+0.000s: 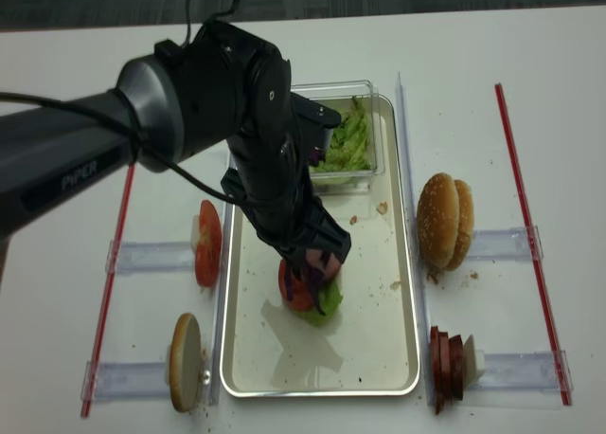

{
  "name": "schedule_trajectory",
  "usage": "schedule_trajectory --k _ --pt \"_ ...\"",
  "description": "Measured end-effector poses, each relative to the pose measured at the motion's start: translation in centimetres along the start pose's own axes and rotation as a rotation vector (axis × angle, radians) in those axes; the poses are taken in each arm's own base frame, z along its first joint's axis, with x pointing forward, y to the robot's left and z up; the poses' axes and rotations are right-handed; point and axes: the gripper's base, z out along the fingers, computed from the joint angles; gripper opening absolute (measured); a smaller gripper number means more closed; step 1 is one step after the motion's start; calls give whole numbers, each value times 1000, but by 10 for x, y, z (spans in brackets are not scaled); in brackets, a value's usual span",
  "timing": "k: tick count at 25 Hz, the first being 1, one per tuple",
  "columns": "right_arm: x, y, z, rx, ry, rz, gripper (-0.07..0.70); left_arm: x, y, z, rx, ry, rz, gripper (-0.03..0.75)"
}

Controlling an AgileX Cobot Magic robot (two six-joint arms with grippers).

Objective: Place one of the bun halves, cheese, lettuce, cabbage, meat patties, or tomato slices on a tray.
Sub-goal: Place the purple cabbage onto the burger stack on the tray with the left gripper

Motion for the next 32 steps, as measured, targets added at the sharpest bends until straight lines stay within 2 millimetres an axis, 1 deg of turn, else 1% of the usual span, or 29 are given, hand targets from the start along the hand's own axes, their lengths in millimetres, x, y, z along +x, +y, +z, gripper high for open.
schedule_trajectory --k 6,15,27,29,32 --pt "0 0 0 0 0 0 375 -4 0 12 1 14 6 -8" --pt "0 0 0 0 0 0 375 -7 0 12 5 -27 10 -8" --pt "0 0 0 0 0 0 375 -7 0 13 5 -25 9 -8" --pt "0 0 0 0 0 0 375 -8 0 15 7 -18 7 -8" --pt "0 0 0 0 0 0 375 -9 1 26 6 9 1 -8"
